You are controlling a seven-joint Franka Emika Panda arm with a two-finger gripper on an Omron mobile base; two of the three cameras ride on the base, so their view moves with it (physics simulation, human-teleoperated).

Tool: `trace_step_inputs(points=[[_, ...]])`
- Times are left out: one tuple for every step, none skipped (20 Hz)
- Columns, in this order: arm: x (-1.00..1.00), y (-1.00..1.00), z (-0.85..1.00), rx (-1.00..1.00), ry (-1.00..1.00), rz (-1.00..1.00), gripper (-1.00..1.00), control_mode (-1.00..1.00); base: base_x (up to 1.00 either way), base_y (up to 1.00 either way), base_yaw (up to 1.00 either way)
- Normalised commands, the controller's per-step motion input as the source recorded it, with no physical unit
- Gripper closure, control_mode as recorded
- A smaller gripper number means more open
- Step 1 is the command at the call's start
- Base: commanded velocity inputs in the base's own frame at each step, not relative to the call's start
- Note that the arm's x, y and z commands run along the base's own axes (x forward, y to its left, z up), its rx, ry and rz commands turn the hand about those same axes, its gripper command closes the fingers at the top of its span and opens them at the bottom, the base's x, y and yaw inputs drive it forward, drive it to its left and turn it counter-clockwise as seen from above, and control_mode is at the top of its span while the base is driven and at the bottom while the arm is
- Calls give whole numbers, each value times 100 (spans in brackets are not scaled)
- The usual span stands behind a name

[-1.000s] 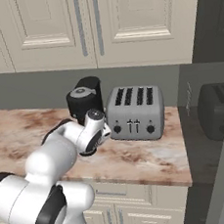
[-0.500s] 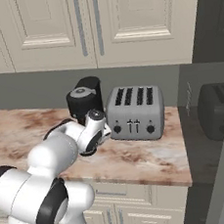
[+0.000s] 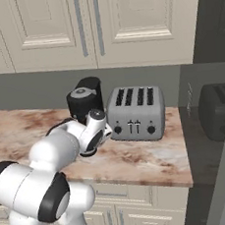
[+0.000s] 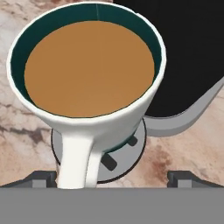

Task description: Pick up the brewed coffee from the coffee machine and place it next to the breakfast plate on the dining counter.

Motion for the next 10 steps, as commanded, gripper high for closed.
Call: trace_step_inputs(points=[[4,1,0,0,0,1,100,-100,0,0,0],[0,2,0,0,0,1,100,-100,0,0,0],[0,3,0,0,0,1,100,-100,0,0,0],[0,4,0,0,0,2,100,-100,0,0,0],[0,1,0,0,0,3,100,-100,0,0,0],[0,1,0,0,0,3,100,-100,0,0,0],[0,0,0,0,0,4,100,-100,0,0,0],[0,0,0,0,0,5,100,-100,0,0,0],[0,0,0,0,0,6,100,-100,0,0,0],[0,0,0,0,0,6,100,-100,0,0,0]])
